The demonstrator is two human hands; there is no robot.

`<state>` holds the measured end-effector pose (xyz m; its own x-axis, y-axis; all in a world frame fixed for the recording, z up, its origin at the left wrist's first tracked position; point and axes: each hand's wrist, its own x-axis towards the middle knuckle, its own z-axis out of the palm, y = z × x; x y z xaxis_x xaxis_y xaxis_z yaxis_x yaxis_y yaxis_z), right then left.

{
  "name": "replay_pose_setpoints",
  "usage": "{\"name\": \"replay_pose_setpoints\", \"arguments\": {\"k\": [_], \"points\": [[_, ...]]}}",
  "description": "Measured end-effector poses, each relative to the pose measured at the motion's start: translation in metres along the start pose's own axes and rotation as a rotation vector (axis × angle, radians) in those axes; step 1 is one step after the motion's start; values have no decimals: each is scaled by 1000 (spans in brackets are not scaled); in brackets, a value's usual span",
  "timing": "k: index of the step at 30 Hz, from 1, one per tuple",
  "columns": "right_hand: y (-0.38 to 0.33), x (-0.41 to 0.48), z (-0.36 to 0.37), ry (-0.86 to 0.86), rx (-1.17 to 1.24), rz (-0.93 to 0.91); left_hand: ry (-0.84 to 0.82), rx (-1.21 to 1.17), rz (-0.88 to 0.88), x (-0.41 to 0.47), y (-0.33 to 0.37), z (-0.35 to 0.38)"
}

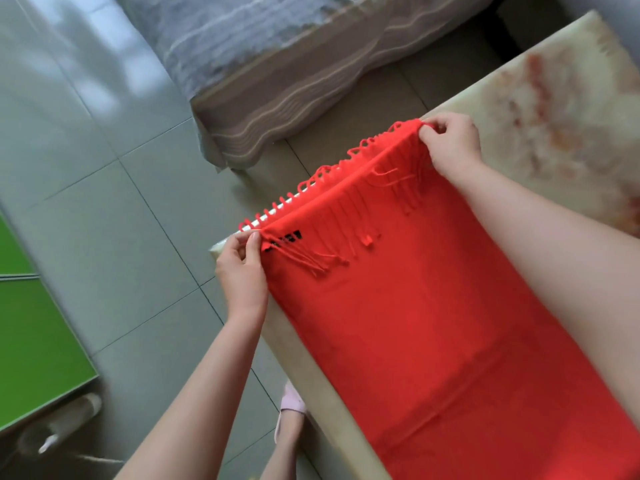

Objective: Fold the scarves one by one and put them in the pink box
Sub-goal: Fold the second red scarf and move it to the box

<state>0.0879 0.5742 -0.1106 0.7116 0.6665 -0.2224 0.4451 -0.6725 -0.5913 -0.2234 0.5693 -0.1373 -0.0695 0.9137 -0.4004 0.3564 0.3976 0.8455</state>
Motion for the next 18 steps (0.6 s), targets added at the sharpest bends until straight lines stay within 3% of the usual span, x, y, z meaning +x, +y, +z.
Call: {"name": "replay_pose_setpoints", "arguments": {"k": [3, 5, 8, 12, 18], "points": [[-16, 15, 7, -11, 1, -2, 34, 12, -9, 19, 7, 0], [-24, 23, 13, -71, 125, 50, 47, 8, -32, 31, 11, 1], [-25, 26, 19, -194, 295, 220, 28, -16, -154, 40, 9, 1], [-16, 24, 16, -203, 340, 258, -52, -126, -278, 21, 7, -6], [9, 24, 1, -188, 113, 163, -65, -174, -174, -16, 6, -15]]}}
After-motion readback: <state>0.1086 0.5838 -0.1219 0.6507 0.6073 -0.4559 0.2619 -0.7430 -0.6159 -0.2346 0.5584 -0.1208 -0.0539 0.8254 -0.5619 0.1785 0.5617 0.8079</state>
